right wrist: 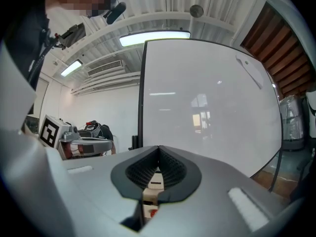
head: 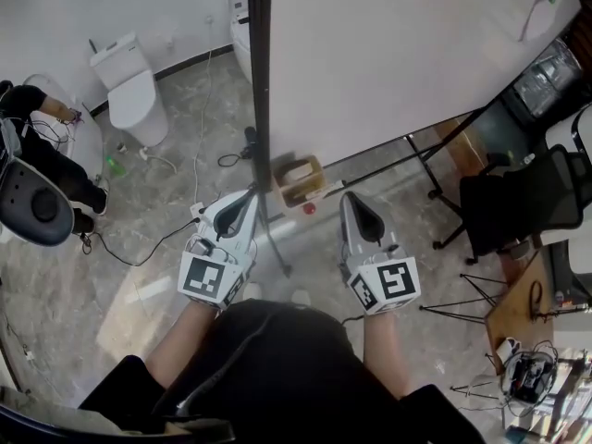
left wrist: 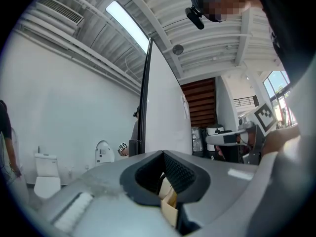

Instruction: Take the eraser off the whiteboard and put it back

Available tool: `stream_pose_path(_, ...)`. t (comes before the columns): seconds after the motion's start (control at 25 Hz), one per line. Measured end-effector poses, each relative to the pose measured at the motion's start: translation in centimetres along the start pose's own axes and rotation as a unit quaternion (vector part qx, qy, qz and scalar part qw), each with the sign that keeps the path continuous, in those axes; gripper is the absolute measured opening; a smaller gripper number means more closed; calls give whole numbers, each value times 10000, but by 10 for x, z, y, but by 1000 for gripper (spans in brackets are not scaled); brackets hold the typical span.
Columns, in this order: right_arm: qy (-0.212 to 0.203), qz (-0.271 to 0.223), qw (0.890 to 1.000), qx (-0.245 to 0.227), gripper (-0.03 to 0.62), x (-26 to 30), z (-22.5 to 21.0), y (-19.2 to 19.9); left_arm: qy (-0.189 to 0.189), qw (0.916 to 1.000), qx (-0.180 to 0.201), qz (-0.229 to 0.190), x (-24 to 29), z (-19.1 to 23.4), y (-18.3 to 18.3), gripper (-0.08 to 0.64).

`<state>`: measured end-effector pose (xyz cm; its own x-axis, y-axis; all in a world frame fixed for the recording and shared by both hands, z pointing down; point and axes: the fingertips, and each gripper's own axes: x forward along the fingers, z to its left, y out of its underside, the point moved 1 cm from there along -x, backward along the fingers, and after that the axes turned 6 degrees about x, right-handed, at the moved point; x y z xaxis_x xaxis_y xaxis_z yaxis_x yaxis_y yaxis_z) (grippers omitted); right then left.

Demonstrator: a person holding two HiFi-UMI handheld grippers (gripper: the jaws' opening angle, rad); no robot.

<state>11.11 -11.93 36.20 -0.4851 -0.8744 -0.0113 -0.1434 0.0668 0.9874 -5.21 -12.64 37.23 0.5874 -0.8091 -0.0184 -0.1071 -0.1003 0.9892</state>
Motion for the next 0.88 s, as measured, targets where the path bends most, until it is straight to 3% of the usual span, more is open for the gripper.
stream_pose_path(0.88,-58,-69,9999,-81,9,-34,8,-8,28,10000,-34,-28,-8,-21,-4,6)
